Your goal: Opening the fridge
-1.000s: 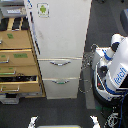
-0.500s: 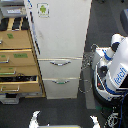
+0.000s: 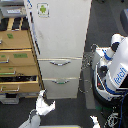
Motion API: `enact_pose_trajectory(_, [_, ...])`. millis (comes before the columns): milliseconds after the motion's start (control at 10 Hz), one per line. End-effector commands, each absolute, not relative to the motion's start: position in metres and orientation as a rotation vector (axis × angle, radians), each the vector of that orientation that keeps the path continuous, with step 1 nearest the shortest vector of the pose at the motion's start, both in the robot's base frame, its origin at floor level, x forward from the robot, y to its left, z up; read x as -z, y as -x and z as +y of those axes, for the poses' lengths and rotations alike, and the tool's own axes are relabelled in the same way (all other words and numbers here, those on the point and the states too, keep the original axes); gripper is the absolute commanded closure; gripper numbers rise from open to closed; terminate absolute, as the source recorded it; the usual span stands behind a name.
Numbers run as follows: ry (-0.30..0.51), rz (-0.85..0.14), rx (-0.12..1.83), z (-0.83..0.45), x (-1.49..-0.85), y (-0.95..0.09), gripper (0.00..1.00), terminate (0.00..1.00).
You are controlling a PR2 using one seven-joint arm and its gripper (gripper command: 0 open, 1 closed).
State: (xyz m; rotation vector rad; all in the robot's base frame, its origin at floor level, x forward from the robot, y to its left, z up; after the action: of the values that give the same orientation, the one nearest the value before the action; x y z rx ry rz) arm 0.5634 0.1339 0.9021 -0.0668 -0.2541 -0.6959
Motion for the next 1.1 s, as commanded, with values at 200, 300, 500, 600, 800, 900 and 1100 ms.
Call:
enact_pose_trajectory(200, [-0.111, -0.271, 0.402, 0.164, -0.984, -0.708, 0.0, 0.0])
enact_pose_trajectory(300, [-0.173, -0.274, 0.353, 0.174, -1.001, -0.724, 0.0, 0.0])
enact_pose_trajectory(500, [-0.192, -0.257, 0.282, 0.186, -1.011, -0.738, 0.0, 0.0])
enact_pose_trajectory(600, [-0.204, -0.247, 0.256, 0.19, -1.014, -0.743, 0.0, 0.0])
enact_pose_trajectory(800, [-0.218, -0.21, 0.224, 0.195, -1.012, -0.76, 0.0, 0.0])
enact_pose_trajectory(900, [-0.219, -0.208, 0.212, 0.198, -1.014, -0.768, 0.0, 0.0])
enact_pose_trajectory(1100, [-0.221, -0.213, 0.121, 0.22, -1.035, -0.805, 0.0, 0.0])
